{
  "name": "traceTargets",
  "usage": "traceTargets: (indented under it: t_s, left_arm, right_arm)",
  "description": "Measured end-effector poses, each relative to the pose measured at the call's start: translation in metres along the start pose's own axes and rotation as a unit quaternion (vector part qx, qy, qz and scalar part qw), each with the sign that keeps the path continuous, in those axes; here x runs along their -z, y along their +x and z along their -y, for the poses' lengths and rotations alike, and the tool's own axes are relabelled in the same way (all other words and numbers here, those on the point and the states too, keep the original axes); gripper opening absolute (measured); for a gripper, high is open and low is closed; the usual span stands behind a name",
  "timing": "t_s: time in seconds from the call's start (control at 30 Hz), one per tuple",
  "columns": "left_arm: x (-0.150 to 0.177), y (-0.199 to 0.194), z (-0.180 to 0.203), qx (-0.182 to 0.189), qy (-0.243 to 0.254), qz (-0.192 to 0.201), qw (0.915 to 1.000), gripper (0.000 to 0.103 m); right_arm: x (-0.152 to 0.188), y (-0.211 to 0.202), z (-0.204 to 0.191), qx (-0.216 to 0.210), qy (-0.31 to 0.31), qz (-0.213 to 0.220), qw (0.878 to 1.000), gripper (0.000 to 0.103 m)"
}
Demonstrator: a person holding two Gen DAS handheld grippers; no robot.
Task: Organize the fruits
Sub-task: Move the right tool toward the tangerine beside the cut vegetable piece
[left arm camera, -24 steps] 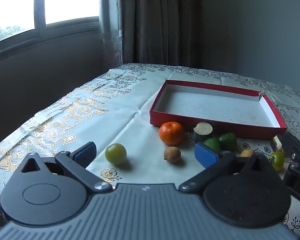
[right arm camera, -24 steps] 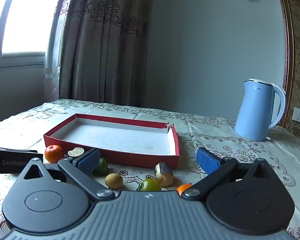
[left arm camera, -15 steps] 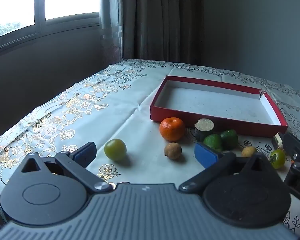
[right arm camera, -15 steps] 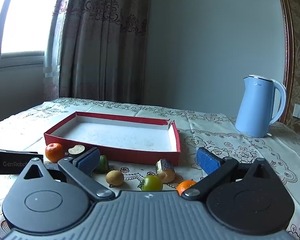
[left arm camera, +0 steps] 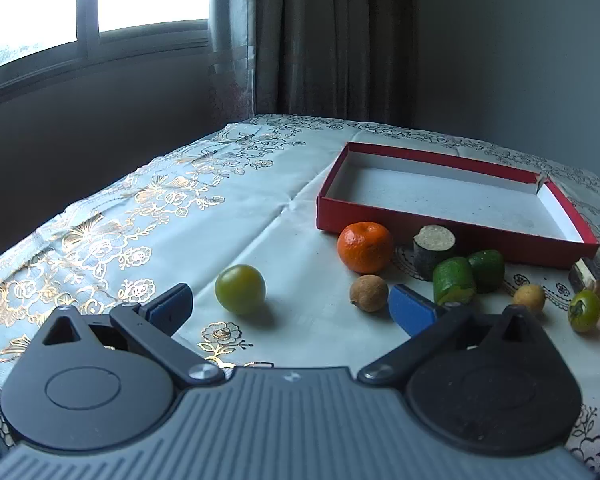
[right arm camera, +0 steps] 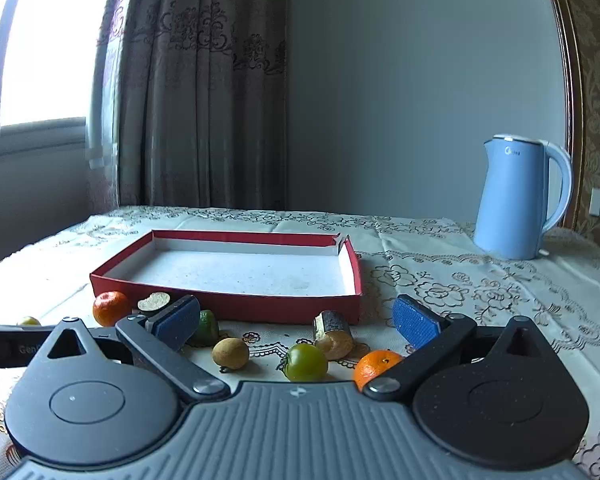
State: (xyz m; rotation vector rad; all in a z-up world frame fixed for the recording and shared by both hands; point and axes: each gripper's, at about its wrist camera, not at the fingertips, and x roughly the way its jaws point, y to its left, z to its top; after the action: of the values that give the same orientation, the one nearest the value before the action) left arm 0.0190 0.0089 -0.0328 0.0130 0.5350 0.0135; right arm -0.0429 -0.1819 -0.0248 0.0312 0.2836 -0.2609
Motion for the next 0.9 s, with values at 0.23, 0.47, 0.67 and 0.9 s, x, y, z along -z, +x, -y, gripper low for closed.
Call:
traceTargets:
  t_s: [0.23,0.47,0.67,0.9]
  left_arm:
    - [0.004,0.017,-0.004,-0.013,-0.019,0.021,0.9995,0.103]
    - [0.003,0.03,0.002,0.006,0.001,-0.015,0.9999,0.103]
    - [0.004,0.024,0.007,0.003,0.016,0.003,0.9999,0.103]
    - [0.003,0.026,0.003,0.0,0.004,-0.003,1.0,0.103]
  right_arm:
    - [0.009,0.01,0.004,0.004,0.014,0.004,1.0,0.103]
    - [0.015,0.016,0.004,0.001,0.016,-0.002,1.0,0.103]
    - [0.014,0.017,0.005,-0.005,0.022,0.0,1.0,0.103]
    - [0.015,0.018,0.007,-0.007,0.028,-0.001,1.0,0.103]
